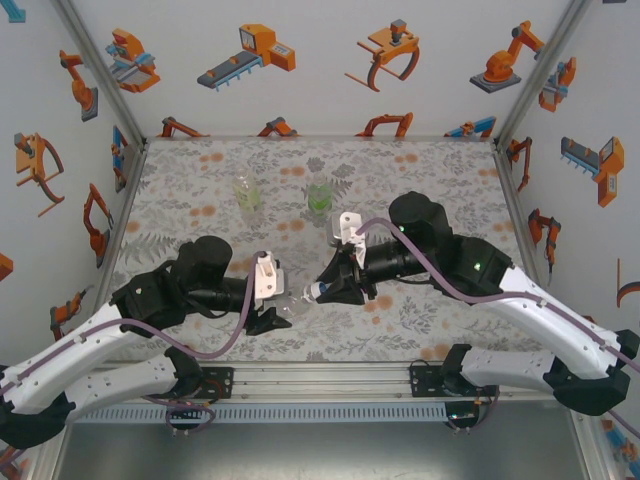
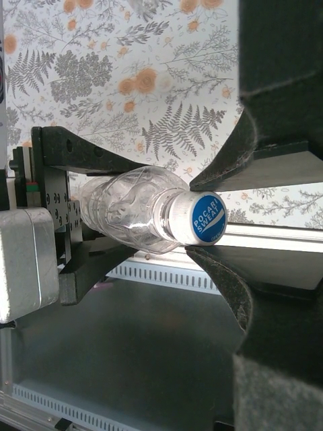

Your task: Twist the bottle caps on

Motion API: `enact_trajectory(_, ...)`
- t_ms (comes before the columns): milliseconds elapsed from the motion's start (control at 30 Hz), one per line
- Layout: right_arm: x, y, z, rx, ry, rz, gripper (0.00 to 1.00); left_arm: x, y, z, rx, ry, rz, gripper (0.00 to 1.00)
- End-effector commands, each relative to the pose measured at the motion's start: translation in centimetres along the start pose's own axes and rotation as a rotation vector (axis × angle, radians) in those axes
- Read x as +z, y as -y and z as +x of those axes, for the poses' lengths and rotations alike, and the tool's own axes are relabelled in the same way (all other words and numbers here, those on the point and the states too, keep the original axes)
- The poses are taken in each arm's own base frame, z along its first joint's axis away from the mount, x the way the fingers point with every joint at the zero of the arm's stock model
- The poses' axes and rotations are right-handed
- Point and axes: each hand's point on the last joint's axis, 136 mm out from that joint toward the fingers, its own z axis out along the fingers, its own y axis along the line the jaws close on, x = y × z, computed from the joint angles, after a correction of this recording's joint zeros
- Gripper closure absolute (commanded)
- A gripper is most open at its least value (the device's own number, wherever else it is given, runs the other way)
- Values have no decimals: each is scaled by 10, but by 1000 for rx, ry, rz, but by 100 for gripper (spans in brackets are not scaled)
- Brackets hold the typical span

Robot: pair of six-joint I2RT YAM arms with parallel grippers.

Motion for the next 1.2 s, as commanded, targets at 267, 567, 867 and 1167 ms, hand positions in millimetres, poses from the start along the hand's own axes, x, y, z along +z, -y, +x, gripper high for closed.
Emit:
enact_trajectory(267,-1,-14,-5,-95,-26,-49,100,2,10,-24,-24,60,88,100)
enact_trajectory(567,2,-19,2,-96,-38,-76,100,1,12,-34,-10,94,110,100)
enact_trajectory(867,7,19,18,399,7,143,100,-1,-1,-39,20,136,24,100)
enact_trajectory(1167,19,45,72,1347,-7,343,96,6,-3,-39,42,127,29,100)
